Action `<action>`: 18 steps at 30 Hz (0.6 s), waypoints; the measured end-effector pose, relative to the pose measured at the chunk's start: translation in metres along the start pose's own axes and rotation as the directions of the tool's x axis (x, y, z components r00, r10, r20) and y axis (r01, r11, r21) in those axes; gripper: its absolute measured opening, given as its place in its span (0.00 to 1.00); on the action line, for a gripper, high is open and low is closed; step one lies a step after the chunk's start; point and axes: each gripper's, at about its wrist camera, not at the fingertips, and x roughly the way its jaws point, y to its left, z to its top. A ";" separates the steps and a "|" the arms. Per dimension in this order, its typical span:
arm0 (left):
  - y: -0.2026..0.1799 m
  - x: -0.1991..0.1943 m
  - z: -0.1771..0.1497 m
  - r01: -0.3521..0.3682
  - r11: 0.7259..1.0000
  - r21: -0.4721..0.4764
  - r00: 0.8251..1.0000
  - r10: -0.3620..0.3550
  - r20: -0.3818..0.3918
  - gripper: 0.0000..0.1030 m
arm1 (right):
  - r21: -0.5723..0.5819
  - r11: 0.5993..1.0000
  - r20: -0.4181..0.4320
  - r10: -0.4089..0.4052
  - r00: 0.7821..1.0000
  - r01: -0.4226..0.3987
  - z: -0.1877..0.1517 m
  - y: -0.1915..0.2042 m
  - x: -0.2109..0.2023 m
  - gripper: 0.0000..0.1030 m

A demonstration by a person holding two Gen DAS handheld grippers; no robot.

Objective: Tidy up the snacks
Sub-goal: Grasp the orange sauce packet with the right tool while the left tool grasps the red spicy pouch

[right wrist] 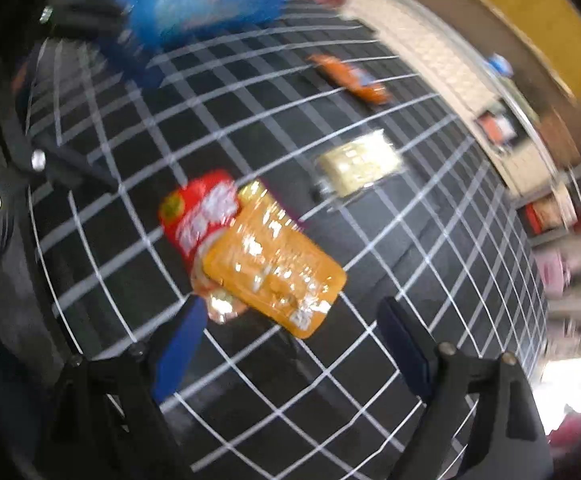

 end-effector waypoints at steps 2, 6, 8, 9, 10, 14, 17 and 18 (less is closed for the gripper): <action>-0.007 0.006 -0.001 -0.002 0.999 0.036 1.000 0.003 -0.006 0.69 | -0.025 0.999 -0.001 0.028 1.000 -0.028 0.008 -0.009 0.012 0.87; -0.014 0.020 -0.003 0.002 0.998 0.062 1.000 0.000 -0.025 0.69 | -0.070 0.996 -0.007 0.059 0.998 -0.060 0.007 -0.017 0.023 0.87; -0.014 0.027 -0.002 0.019 0.998 0.056 0.999 -0.017 -0.040 0.69 | -0.121 0.990 -0.014 0.075 0.997 -0.076 0.009 -0.016 0.029 0.87; -0.013 0.031 -0.001 0.023 0.998 0.053 0.999 -0.021 -0.044 0.69 | -0.139 0.986 -0.020 0.084 0.996 -0.086 0.009 -0.016 0.033 0.87; -0.013 0.033 0.000 0.023 0.998 0.051 0.999 -0.021 -0.045 0.69 | -0.158 0.982 -0.024 0.098 0.995 -0.101 0.010 -0.016 0.038 0.87; -0.009 0.040 0.006 0.028 0.999 0.041 0.998 -0.026 -0.053 0.69 | -0.263 0.960 0.004 0.101 0.995 -0.096 0.016 -0.019 0.041 0.87; -0.006 0.046 0.009 0.041 0.998 0.039 0.997 -0.038 -0.060 0.69 | -0.364 0.927 0.032 0.106 0.994 -0.087 0.022 -0.018 0.042 0.87; -0.006 0.047 0.009 0.042 0.998 0.038 0.997 -0.039 -0.062 0.69 | -0.378 0.920 0.030 0.125 0.992 -0.105 0.024 -0.019 0.042 0.87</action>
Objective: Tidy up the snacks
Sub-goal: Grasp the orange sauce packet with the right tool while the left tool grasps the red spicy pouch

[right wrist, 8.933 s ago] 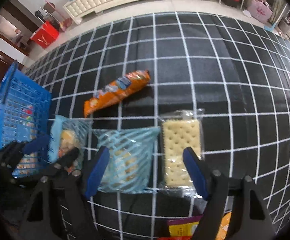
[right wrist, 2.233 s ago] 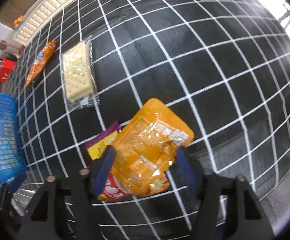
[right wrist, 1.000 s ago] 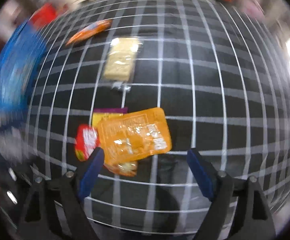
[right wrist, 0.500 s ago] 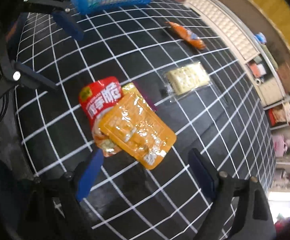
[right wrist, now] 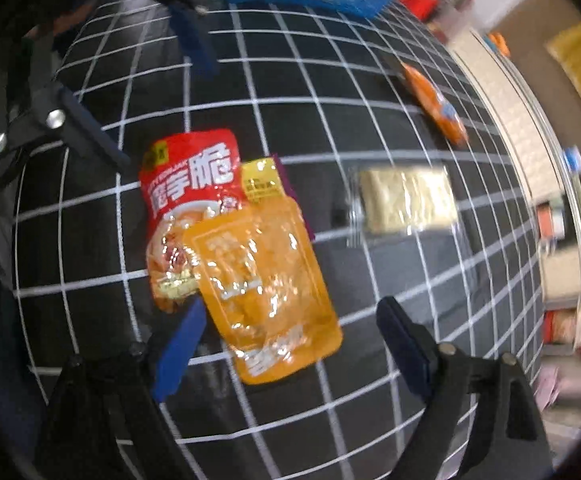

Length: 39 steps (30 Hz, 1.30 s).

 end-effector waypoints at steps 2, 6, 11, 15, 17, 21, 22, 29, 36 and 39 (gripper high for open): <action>0.002 0.003 0.001 0.005 1.000 -0.004 1.000 -0.005 -0.006 0.69 | -0.025 0.998 -0.007 0.049 0.999 -0.049 0.005 -0.008 0.004 0.87; 0.003 0.010 0.004 0.024 1.000 -0.010 1.000 -0.024 -0.008 0.69 | 0.043 0.983 -0.015 0.180 0.984 -0.179 0.010 -0.034 0.019 0.87; 0.008 0.014 0.008 0.024 1.000 -0.011 1.000 -0.024 -0.001 0.69 | 0.083 0.975 0.047 0.202 0.978 -0.205 0.007 -0.043 0.021 0.87; 0.016 0.016 0.008 0.042 0.999 -0.024 0.999 -0.042 -0.003 0.69 | 0.098 0.972 0.070 0.207 0.976 -0.213 0.004 -0.040 0.016 0.80; 0.019 0.019 0.008 0.041 0.999 -0.031 0.999 -0.041 -0.009 0.69 | 0.076 0.973 0.078 0.212 0.974 -0.218 0.001 -0.030 0.008 0.65; 0.025 0.021 0.006 0.061 0.997 -0.049 0.998 -0.061 -0.002 0.69 | 0.048 0.974 0.069 0.220 0.973 -0.223 0.003 -0.012 -0.004 0.43; 0.025 0.022 0.006 0.061 0.997 -0.051 0.998 -0.061 -0.004 0.69 | 0.055 0.973 0.073 0.220 0.973 -0.225 0.004 -0.012 -0.004 0.38; 0.022 0.018 0.001 0.037 0.998 -0.041 0.999 -0.038 -0.009 0.69 | 0.158 0.965 0.097 0.197 0.976 -0.211 -0.013 -0.008 -0.013 0.20; 0.021 0.001 0.012 0.032 0.999 -0.004 0.999 -0.032 0.012 0.69 | 0.356 0.909 0.190 0.158 0.969 -0.218 -0.044 -0.006 -0.045 0.20; 0.012 -0.001 0.022 0.046 0.996 0.071 0.999 -0.047 0.015 0.69 | 0.446 0.871 0.214 0.119 0.970 -0.206 -0.055 0.001 -0.060 0.20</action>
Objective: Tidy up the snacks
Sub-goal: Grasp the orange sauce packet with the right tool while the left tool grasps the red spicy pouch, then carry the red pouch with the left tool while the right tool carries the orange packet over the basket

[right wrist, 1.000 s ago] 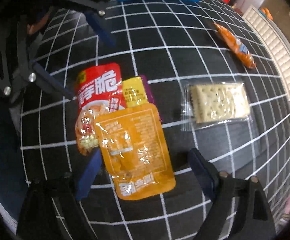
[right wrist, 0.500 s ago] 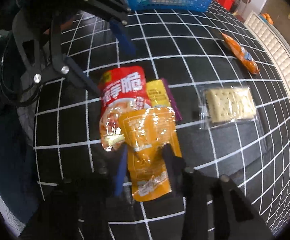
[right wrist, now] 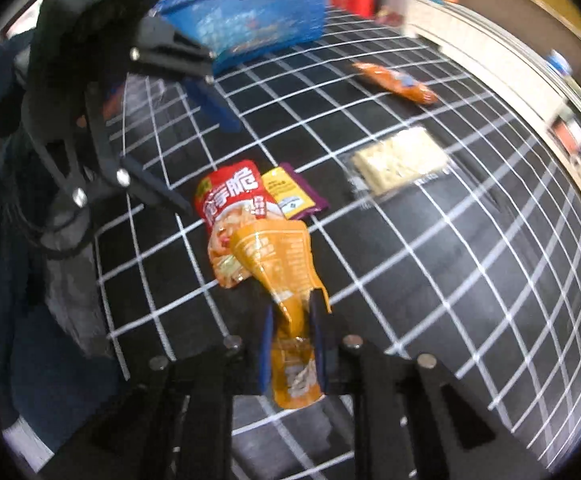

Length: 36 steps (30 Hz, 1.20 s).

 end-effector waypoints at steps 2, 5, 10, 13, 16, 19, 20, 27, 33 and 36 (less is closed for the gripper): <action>-0.015 0.000 0.005 0.002 0.997 0.078 1.000 -0.001 -0.006 0.69 | 0.083 0.996 0.025 -0.014 1.000 0.012 -0.013 0.002 -0.012 0.20; -0.025 0.007 0.013 -0.013 0.982 0.186 1.000 0.016 -0.019 0.69 | 0.178 0.983 0.048 -0.064 0.997 0.054 -0.023 0.004 -0.025 0.20; -0.043 0.031 0.024 -0.021 0.950 0.310 0.997 0.044 -0.067 0.69 | 0.324 0.944 0.054 -0.092 0.994 0.069 -0.025 0.000 -0.030 0.20; -0.046 0.043 0.027 -0.010 0.943 0.331 0.995 0.044 -0.093 0.69 | 0.403 0.911 0.029 -0.106 0.994 0.085 -0.029 -0.003 -0.026 0.20; -0.045 0.049 0.033 -0.018 0.946 0.325 0.996 0.046 -0.079 0.67 | 0.479 0.873 0.003 -0.099 0.995 0.086 -0.035 -0.010 -0.021 0.20; -0.043 0.051 0.037 -0.028 0.947 0.320 0.995 0.057 -0.081 0.57 | 0.506 0.858 -0.004 -0.099 0.995 0.087 -0.036 -0.012 -0.017 0.20; -0.042 0.050 0.038 -0.020 0.950 0.311 0.995 0.051 -0.089 0.56 | 0.508 0.857 -0.005 -0.099 0.995 0.088 -0.035 -0.012 -0.016 0.20; -0.044 0.030 0.029 0.015 0.970 0.243 0.997 0.004 -0.077 0.33 | 0.499 0.862 0.006 -0.107 0.994 0.090 -0.026 -0.001 -0.022 0.20; -0.037 0.014 0.024 0.023 0.981 0.190 0.999 -0.015 -0.047 0.31 | 0.509 0.855 0.016 -0.126 0.992 0.101 -0.018 0.010 -0.036 0.20; -0.038 -0.005 0.021 0.035 0.983 0.179 0.999 -0.033 -0.011 0.31 | 0.496 0.860 0.021 -0.146 0.989 0.116 -0.008 0.021 -0.047 0.20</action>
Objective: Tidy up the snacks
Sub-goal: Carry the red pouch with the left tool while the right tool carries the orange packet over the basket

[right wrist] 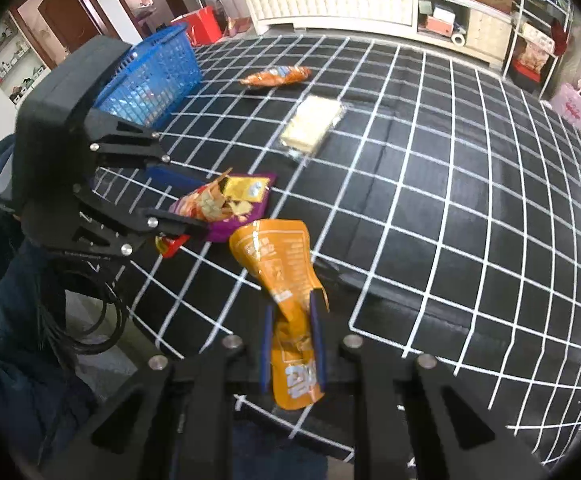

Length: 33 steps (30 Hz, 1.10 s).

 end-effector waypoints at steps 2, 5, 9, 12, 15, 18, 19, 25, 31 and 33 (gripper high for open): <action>-0.005 -0.013 -0.003 -0.008 1.000 0.007 1.000 0.008 0.022 0.31 | -0.016 1.000 0.014 -0.012 1.000 0.012 0.005 0.011 -0.009 0.20; -0.008 -0.037 -0.007 -0.028 0.999 0.014 0.997 0.027 0.068 0.31 | -0.037 0.999 0.038 -0.028 0.999 0.029 0.013 0.031 -0.024 0.20; -0.008 -0.075 -0.014 -0.053 0.999 0.011 0.990 0.051 0.134 0.31 | -0.072 0.996 0.072 -0.045 0.996 0.051 0.027 0.061 -0.041 0.20; -0.005 -0.104 -0.023 -0.078 0.997 0.001 0.982 0.077 0.174 0.31 | -0.103 0.993 0.089 -0.042 0.995 0.051 0.039 0.087 -0.051 0.20; 0.002 -0.132 -0.035 -0.110 0.994 -0.014 0.971 0.110 0.213 0.31 | -0.143 0.987 0.108 -0.052 0.993 0.067 0.054 0.113 -0.058 0.20; 0.012 -0.163 -0.049 -0.145 0.989 -0.030 0.959 0.148 0.241 0.31 | -0.169 0.983 0.134 -0.051 0.990 0.073 0.068 0.137 -0.064 0.20; 0.015 -0.172 -0.054 -0.155 0.987 -0.032 0.955 0.158 0.249 0.31 | -0.183 0.980 0.144 -0.049 0.988 0.075 0.073 0.147 -0.066 0.20; 0.042 -0.223 -0.087 -0.224 0.973 -0.062 0.929 0.233 0.287 0.31 | -0.268 0.960 0.181 -0.035 0.983 0.084 0.104 0.198 -0.069 0.20; 0.070 -0.258 -0.122 -0.283 0.952 -0.120 0.907 0.306 0.289 0.31 | -0.322 0.944 0.202 -0.009 0.979 0.075 0.133 0.241 -0.064 0.20; 0.080 -0.268 -0.134 -0.293 0.945 -0.147 0.900 0.324 0.291 0.31 | -0.339 0.938 0.203 -0.001 0.979 0.071 0.142 0.254 -0.060 0.20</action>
